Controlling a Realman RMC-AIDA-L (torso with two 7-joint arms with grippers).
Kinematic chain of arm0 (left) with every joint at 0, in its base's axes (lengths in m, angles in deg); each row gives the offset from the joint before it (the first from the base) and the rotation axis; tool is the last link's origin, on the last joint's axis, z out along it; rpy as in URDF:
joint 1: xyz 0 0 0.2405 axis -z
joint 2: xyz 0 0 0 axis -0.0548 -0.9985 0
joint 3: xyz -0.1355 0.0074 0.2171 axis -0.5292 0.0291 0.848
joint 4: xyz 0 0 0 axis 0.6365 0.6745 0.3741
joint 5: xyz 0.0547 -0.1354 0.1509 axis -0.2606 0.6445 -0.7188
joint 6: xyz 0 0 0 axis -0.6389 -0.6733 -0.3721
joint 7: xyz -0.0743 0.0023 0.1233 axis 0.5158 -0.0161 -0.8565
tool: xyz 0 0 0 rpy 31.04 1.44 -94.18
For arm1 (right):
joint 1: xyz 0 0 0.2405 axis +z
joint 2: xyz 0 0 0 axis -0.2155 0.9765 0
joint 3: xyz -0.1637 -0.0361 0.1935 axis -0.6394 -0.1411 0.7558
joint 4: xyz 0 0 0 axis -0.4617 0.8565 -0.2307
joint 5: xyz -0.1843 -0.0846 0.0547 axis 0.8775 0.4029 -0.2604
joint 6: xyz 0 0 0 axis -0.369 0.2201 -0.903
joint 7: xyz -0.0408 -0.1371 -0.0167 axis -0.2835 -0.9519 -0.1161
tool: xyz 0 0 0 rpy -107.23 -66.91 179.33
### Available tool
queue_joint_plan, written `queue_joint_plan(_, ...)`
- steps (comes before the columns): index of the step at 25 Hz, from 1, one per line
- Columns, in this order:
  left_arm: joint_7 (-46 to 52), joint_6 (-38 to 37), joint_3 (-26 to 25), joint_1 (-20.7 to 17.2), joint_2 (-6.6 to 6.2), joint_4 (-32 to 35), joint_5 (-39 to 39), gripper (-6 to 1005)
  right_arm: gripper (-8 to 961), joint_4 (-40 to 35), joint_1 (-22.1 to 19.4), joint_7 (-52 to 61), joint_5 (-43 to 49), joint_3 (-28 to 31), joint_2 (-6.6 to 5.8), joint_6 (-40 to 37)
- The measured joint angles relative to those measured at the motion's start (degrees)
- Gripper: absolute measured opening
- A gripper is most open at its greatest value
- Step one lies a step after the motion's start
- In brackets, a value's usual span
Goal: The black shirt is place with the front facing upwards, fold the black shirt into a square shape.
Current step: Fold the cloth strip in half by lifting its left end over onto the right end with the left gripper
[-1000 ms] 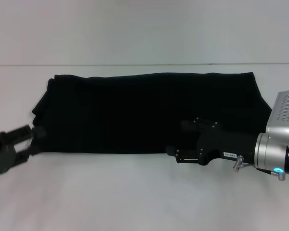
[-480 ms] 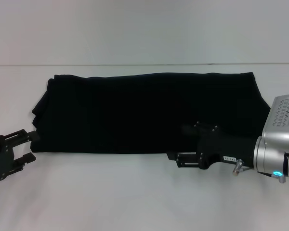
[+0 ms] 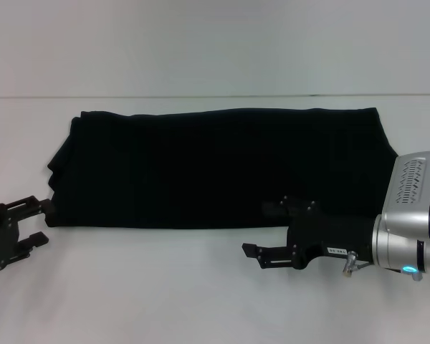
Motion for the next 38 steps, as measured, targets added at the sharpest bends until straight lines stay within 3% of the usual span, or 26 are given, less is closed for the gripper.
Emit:
queue_joint_plan(24, 0.7, 8.5, 2.7, 3.4, -0.28, -3.6, -0.3, 690, 943, -0.2, -0.2, 0.2, -0.1, -0.1, -0.09, -0.3)
queue_joint_plan(38, -1.9, 12.8, 7.7, 7.2, -0.66, -4.9, 0.0, 687, 943, 0.0, -0.2, 0.5, -0.4, 0.4, 0.02, -0.3)
